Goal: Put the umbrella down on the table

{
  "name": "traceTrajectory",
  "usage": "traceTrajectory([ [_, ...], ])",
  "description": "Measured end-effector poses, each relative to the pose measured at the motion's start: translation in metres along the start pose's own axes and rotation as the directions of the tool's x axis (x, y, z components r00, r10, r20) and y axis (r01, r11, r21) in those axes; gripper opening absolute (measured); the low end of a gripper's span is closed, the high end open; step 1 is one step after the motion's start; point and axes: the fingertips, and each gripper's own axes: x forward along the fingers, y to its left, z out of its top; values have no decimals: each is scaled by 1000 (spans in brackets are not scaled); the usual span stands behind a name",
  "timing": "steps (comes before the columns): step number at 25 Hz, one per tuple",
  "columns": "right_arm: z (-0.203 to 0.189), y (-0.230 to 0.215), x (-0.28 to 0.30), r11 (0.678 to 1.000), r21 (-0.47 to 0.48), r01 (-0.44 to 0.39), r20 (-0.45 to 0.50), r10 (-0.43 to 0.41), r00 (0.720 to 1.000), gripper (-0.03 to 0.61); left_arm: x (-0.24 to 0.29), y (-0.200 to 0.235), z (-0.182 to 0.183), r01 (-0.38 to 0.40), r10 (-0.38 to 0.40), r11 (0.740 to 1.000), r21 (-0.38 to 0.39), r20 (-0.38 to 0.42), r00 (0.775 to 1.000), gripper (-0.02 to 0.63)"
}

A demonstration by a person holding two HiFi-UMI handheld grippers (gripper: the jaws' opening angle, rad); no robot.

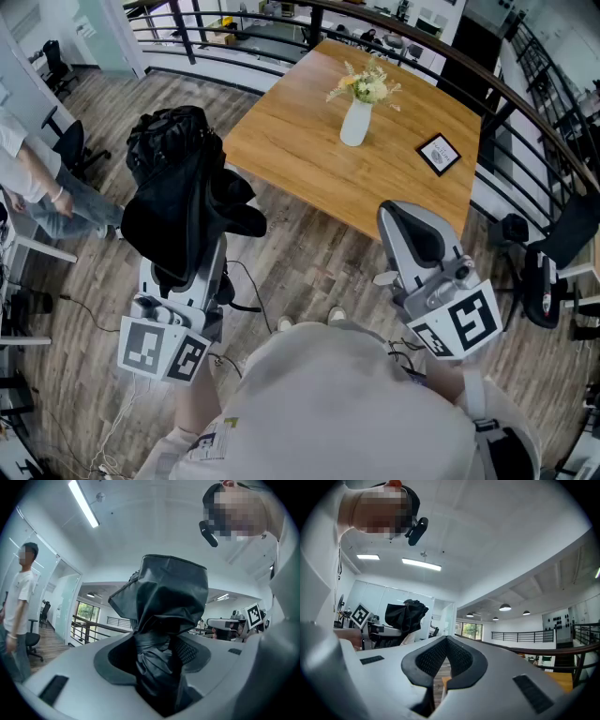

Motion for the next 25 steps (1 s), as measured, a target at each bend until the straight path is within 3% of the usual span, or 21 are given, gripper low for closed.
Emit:
traceTrajectory([
  [6, 4, 7, -1, 997, 78, -19, 12, 18, 1000, 26, -6, -4, 4, 19, -19, 1000, -3, -5, 1000, 244],
  [11, 4, 8, 4, 996, 89, -19, 6, 18, 1000, 26, -12, -1, 1, 16, -16, 1000, -1, -29, 999, 244],
  [25, -17, 61, 53, 990, 135, -47, -47, 54, 997, 26, -43, 60, -7, -1, -1, 999, -33, -75, 997, 244],
])
